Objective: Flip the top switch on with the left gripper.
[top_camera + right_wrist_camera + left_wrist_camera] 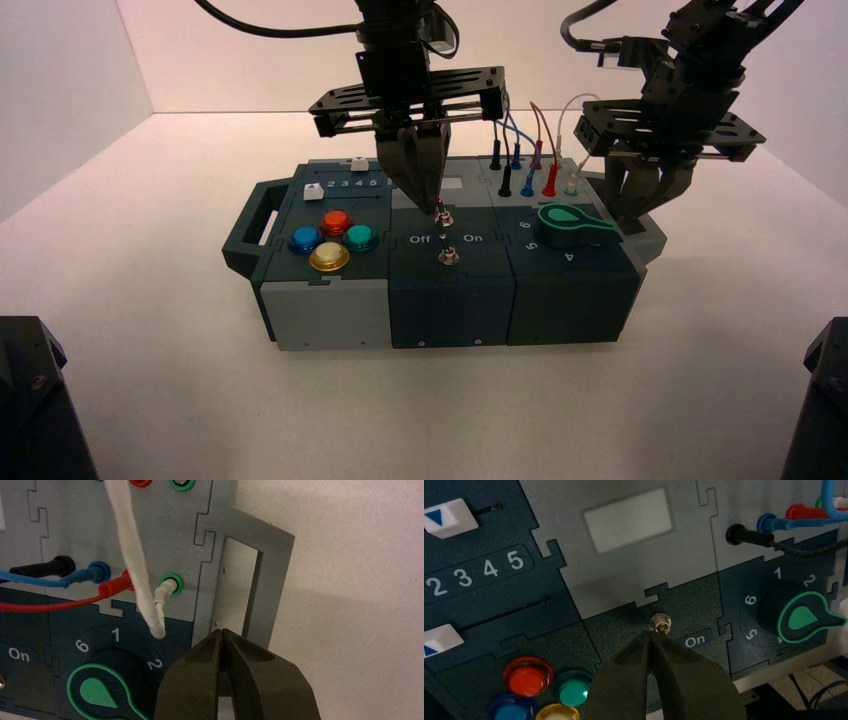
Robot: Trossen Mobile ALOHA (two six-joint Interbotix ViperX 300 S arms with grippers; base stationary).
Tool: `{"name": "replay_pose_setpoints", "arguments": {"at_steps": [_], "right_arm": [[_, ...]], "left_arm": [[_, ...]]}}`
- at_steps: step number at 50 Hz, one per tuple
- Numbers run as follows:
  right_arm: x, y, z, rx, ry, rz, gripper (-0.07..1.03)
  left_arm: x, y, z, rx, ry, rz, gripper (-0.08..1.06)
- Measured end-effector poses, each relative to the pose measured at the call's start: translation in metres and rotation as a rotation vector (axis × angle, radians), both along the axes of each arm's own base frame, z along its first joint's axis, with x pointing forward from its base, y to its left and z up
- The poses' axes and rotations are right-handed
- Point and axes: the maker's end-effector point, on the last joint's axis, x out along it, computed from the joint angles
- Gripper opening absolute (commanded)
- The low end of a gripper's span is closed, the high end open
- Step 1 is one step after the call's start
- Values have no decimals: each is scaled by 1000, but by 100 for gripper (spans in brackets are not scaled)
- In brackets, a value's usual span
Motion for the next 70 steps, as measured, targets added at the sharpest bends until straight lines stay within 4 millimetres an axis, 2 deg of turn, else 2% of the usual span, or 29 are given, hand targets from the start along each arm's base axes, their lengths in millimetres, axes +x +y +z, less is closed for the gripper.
{"name": "replay_pose_setpoints", "arguments": {"at_steps": [41, 56, 70], "right_arm": [[0, -1, 0, -2, 3, 0, -2], [0, -1, 0, -2, 3, -3, -2], [1, 0, 0, 0, -2, -2, -2]], "left_arm": [[3, -6, 0, 6, 7, -9, -3], [9, -26, 4, -13, -10, -35, -3], [0, -37, 6, -13, -6, -72, -3]]}}
